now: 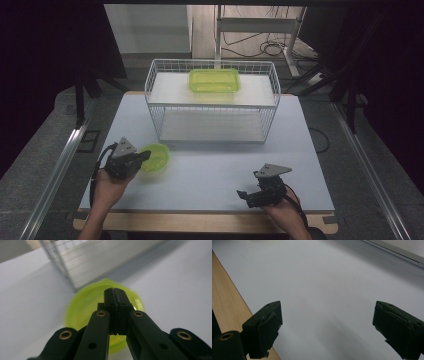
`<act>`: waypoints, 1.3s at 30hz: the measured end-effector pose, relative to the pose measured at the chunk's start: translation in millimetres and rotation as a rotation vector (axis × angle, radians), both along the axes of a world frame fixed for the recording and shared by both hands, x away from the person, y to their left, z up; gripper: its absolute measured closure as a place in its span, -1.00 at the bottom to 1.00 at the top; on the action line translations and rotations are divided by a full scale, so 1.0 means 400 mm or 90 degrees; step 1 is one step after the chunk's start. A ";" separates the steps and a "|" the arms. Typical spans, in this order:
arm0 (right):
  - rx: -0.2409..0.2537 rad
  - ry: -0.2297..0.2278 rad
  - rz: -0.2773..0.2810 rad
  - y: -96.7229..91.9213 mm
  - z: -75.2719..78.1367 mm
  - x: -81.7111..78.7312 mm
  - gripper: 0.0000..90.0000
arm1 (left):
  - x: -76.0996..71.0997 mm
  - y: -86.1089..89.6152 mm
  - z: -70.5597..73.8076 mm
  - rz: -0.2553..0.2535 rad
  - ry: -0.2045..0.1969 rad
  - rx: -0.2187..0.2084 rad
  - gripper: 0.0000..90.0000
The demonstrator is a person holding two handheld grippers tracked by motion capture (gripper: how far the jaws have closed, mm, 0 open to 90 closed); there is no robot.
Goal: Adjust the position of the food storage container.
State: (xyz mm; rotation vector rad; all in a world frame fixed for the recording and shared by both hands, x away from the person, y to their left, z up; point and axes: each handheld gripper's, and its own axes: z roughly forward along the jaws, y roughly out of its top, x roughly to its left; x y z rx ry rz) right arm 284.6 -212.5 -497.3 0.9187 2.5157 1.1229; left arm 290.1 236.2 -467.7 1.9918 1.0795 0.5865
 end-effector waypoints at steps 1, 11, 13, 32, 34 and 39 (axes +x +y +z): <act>-0.001 0.000 0.000 0.000 0.000 0.000 -0.79 | 0.009 0.016 -0.004 0.015 0.001 -0.004 0.99; -0.013 0.004 0.004 0.005 -0.007 0.002 -0.79 | 0.067 0.093 -0.095 0.103 0.032 -0.027 0.99; -0.016 0.007 0.004 0.005 -0.008 0.002 -0.79 | 0.071 0.093 -0.105 0.104 0.038 -0.027 0.99; -0.032 0.020 0.018 0.009 -0.017 0.002 -0.78 | 0.063 0.006 -0.112 0.074 0.046 -0.036 0.99; -0.033 0.021 0.020 0.009 -0.018 0.002 -0.78 | 0.062 -0.013 -0.111 0.064 0.047 -0.035 0.99; -0.034 0.023 0.020 0.008 -0.019 0.003 -0.78 | 0.054 -0.072 -0.106 0.034 0.051 -0.031 0.99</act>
